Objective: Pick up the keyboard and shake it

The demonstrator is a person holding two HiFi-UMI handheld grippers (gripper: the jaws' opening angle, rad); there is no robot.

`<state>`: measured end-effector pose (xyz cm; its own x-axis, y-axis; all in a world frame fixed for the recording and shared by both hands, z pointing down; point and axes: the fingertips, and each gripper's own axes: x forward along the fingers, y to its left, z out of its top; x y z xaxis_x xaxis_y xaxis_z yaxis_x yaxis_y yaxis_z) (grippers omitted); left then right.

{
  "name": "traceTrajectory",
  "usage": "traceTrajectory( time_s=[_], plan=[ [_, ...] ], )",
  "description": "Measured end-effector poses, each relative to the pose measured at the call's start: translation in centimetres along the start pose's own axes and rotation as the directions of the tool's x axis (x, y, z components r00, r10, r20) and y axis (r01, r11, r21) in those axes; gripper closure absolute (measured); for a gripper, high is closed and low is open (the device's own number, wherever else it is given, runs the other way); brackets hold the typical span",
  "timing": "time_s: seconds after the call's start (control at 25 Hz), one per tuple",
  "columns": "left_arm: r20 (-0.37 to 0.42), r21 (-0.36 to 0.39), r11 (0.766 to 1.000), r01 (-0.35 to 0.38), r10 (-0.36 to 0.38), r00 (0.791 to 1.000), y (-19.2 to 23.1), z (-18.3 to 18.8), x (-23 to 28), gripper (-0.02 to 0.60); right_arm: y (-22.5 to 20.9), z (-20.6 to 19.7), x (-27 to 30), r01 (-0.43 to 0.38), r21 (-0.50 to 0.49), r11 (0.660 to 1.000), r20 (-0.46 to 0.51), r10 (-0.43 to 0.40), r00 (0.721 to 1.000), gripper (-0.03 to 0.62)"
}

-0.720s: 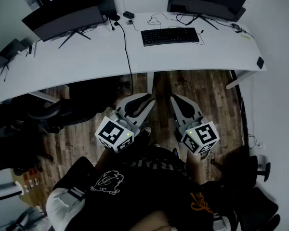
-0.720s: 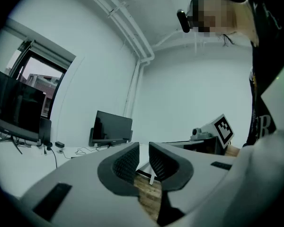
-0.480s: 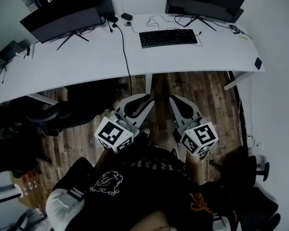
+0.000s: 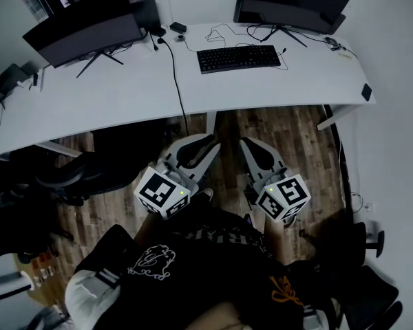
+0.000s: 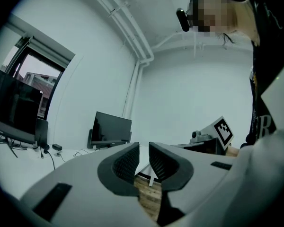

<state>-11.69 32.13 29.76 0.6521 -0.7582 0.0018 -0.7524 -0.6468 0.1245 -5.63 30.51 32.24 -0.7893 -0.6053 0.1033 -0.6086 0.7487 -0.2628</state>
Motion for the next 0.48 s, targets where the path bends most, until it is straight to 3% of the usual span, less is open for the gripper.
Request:
traceTrajectory(
  time_s=[0.48],
  plan=[
    [0.012, -0.007, 0.996, 0.092, -0.092, 0.996, 4.7, 0.8, 2.7, 0.506, -2.2, 0.9, 4.2, 0.070, -0.007, 0.998, 0.007, -0.070, 0.998, 0.585]
  ],
)
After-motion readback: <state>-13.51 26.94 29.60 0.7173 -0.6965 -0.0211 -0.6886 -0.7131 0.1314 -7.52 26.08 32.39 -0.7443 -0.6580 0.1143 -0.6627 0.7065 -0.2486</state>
